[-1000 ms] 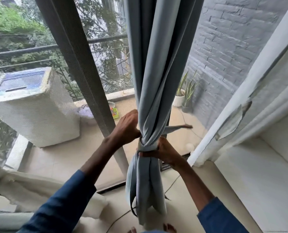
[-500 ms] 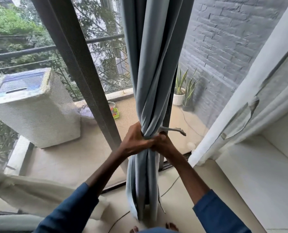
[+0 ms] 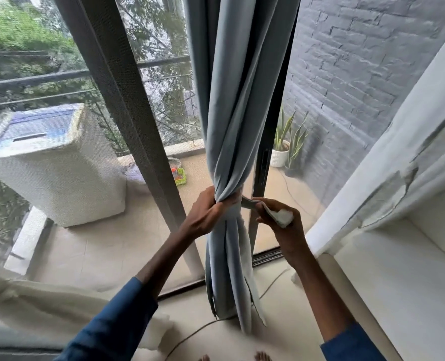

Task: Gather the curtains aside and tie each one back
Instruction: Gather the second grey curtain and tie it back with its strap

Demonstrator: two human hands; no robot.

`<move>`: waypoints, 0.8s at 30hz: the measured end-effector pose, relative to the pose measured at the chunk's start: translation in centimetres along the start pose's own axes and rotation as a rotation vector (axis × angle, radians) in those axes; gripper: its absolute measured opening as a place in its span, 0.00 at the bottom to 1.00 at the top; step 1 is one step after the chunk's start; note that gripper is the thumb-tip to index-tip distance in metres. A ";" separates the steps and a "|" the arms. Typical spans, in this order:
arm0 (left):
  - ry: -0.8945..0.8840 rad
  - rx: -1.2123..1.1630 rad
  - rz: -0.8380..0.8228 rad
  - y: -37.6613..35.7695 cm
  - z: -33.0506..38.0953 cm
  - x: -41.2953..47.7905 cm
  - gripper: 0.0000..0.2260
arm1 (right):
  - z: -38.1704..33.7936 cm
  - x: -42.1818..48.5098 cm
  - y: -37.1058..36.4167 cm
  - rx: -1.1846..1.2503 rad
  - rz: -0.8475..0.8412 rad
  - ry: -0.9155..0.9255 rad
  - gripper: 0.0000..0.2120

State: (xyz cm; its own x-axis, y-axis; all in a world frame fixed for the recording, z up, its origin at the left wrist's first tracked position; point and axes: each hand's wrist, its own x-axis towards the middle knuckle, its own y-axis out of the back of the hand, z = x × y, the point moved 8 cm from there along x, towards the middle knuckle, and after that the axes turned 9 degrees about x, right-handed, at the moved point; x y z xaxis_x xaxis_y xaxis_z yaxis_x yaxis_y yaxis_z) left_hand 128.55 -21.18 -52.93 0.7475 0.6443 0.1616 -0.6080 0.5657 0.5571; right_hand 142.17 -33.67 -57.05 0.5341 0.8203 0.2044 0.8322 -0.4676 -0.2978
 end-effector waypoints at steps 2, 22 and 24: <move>0.042 0.042 -0.003 0.1 -0.1 0.7 0.14 | -0.7 -0.5 0.7 -0.047 0.065 0.098 0.07; 0.429 -0.186 0.016 0.2 -2.0 1.8 0.15 | -3.8 -1.9 -5.1 -0.571 -0.022 0.313 0.10; 0.444 -0.329 -0.005 -0.2 -2.3 1.7 0.10 | -4.7 -1.4 -5.8 -0.589 -0.019 0.366 0.13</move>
State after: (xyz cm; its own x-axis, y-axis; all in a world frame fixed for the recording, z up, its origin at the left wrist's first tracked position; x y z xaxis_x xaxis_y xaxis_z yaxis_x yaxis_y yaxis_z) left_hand 129.32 -19.04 -54.65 0.6092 0.7563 -0.2385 -0.7098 0.6541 0.2614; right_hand 137.26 -33.64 -51.19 0.4484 0.7149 0.5366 0.7288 -0.6400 0.2436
